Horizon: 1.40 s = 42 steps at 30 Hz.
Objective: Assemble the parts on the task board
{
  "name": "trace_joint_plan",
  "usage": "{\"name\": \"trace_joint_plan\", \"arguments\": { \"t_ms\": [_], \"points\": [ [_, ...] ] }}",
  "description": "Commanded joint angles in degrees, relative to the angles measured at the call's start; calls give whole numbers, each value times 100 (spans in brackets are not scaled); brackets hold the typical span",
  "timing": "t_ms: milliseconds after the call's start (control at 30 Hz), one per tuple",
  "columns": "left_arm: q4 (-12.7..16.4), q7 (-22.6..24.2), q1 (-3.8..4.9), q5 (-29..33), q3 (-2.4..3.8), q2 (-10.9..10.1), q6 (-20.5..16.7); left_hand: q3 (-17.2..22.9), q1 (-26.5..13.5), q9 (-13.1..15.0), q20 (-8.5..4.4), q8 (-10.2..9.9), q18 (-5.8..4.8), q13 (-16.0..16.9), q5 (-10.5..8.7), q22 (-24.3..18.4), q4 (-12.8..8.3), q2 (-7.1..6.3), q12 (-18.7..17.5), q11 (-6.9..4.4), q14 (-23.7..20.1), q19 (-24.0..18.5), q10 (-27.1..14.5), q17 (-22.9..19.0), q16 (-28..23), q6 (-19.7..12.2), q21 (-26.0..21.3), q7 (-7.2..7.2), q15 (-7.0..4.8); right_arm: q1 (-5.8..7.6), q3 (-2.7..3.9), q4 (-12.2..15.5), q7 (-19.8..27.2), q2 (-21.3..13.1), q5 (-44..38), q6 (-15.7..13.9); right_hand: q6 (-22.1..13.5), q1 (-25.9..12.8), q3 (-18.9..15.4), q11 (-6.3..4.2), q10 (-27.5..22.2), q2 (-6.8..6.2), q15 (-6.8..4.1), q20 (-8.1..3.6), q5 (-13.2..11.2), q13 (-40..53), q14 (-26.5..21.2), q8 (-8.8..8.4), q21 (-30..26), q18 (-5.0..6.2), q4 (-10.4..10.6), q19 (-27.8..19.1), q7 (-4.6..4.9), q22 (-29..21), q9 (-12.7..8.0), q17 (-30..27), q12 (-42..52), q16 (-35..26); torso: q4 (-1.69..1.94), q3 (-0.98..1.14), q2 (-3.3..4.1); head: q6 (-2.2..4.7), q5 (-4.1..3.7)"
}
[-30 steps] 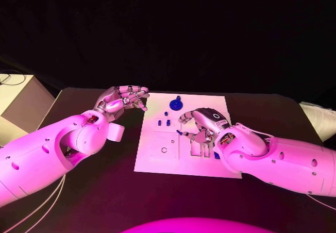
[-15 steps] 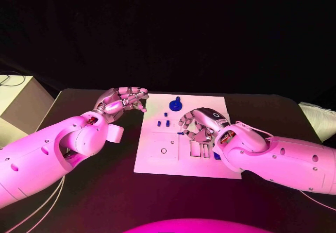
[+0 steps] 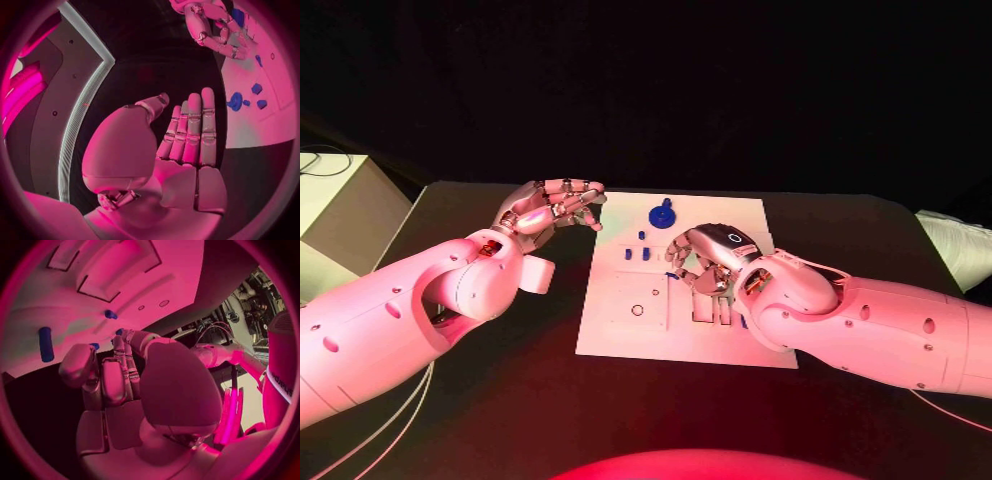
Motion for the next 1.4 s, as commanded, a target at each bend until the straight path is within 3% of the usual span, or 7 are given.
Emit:
{"name": "trace_joint_plan", "arguments": {
  "t_ms": [33,400,1067,1400],
  "points": [
    [5,31,-8,24,3,18,108,-23,5,-6,16,11,79,-8,-5,-5,-1,34,30,9,-1,37,-38,9,-21,-20,-29,26,32,-9,-18,-71,-203,66,-315,336,22,-35,37,16,-14,-80,-31,-38,2,-10,156,9,22,-27,8,341,5,5,10,4,-33,21,-2,0,4,-11,-1],
    [7,23,-11,23,3,13,113,-23,5,-6,16,11,79,-8,-5,-5,-1,34,30,9,-1,37,-38,9,-21,-20,-29,26,32,-71,-75,-343,-386,247,-413,739,36,-194,-12,19,-22,-139,-24,-34,-85,-30,152,17,18,-28,11,333,-4,10,33,-3,-99,34,-2,5,0,-37,18],
    [9,10,-12,23,3,4,118,-23,5,-6,16,11,79,-8,-5,-5,-1,34,30,9,-1,37,-38,9,-21,-20,-29,26,32,-136,-86,-380,-552,315,-688,286,88,-270,-59,43,-89,-113,-5,-21,-62,-57,142,65,7,-29,-92,326,9,12,77,-21,-202,46,-7,8,1,-42,32],
    [10,-9,-12,21,3,-1,119,-32,27,-5,15,29,80,-9,-5,-22,-1,38,46,8,-5,51,-45,13,-24,-28,-48,26,30,-151,-86,-336,-405,312,-502,453,11,-361,-142,56,-127,-155,1,-18,-115,-63,140,36,-4,-27,-135,323,19,10,75,-18,-245,61,-4,5,0,-52,30]
  ]
}}
